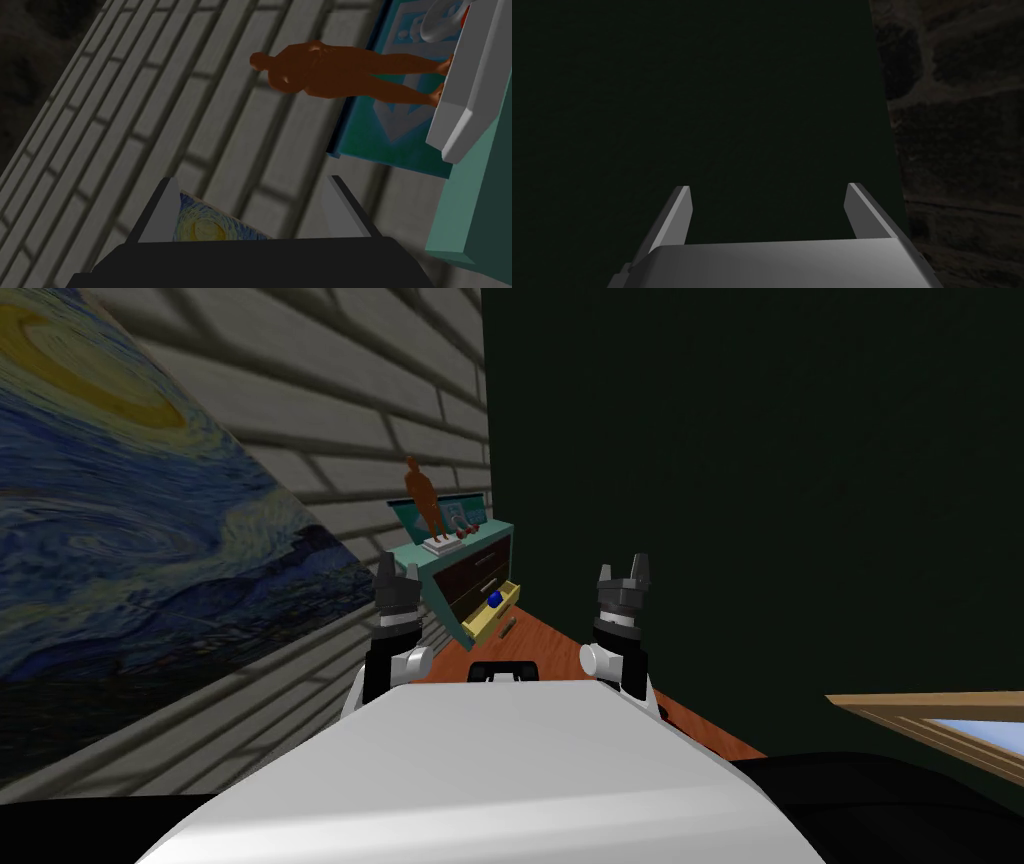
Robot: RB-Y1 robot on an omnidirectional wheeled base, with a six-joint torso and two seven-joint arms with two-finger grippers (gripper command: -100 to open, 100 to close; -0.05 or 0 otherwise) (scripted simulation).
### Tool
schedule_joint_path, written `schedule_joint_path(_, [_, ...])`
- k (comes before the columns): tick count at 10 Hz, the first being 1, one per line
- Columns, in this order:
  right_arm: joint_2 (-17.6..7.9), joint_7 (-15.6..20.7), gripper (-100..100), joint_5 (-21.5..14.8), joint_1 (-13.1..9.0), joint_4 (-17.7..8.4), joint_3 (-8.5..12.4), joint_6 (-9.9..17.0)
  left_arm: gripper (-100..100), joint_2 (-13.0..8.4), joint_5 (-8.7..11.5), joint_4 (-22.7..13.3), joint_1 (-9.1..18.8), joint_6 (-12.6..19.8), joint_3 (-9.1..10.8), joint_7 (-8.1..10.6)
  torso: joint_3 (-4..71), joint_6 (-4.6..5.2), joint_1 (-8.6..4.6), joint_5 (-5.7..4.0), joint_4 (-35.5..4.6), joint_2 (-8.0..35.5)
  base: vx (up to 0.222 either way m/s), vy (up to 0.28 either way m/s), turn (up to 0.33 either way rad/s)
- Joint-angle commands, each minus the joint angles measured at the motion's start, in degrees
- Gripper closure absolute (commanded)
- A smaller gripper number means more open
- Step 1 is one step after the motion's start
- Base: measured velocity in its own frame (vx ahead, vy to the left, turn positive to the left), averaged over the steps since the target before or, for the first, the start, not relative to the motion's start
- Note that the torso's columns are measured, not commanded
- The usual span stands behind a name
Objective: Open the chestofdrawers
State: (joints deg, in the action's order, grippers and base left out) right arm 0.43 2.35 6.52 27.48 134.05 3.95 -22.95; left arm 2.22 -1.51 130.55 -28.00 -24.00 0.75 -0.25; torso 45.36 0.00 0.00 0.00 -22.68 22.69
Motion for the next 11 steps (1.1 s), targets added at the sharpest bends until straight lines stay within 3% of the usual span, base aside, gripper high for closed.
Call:
schedule_joint_path(1, [0.0, 0.0, 0, 0.0, 0.0, 0.0, 0.0, 0.0, 0, 0.0, 0.0, 0.0, 0.0, 0.0, 0.0, 0.0, 8.5, 0.0, 0.0, 0.0, -4.2, 4.2, 0.0, 0.0, 0.0])
schedule_joint_path(3, [0.0, 0.0, 0, 0.0, 0.0, 0.0, 0.0, 0.0, 0, 0.0, 0.0, 0.0, 0.0, 0.0, 0.0, 0.0, 25.4, 0.0, 0.0, 0.0, -12.7, 12.7, 0.0, 0.0, 0.0])
schedule_joint_path(4, [0.0, 0.0, 0, 0.0, 0.0, 0.0, 0.0, 0.0, -100, -2.6, 0.0, -0.7, 0.1, -0.2, -0.08, 0.02, 33.8, 0.0, 0.0, 0.0, -16.9, 16.9, 0.013, 0.001, -0.012])
schedule_joint_path(7, [0.0, 0.0, 0, 0.0, 0.0, 0.0, 0.0, 0.0, -100, -7.3, 0.0, -3.6, 0.7, -0.9, -0.38, 0.07, 39.2, 0.0, 0.03, 0.01, -19.5, 19.5, 0.03, 0.007, -0.025])
schedule_joint_path(11, [0.0, 0.0, 0, 0.0, 0.0, 0.0, 0.0, 0.0, -100, -10.6, 0.0, -9.8, 2.0, -2.4, -1.04, 0.2, 39.2, 0.0, 0.01, 0.0, -19.6, 19.6, 0.051, 0.013, -0.041])
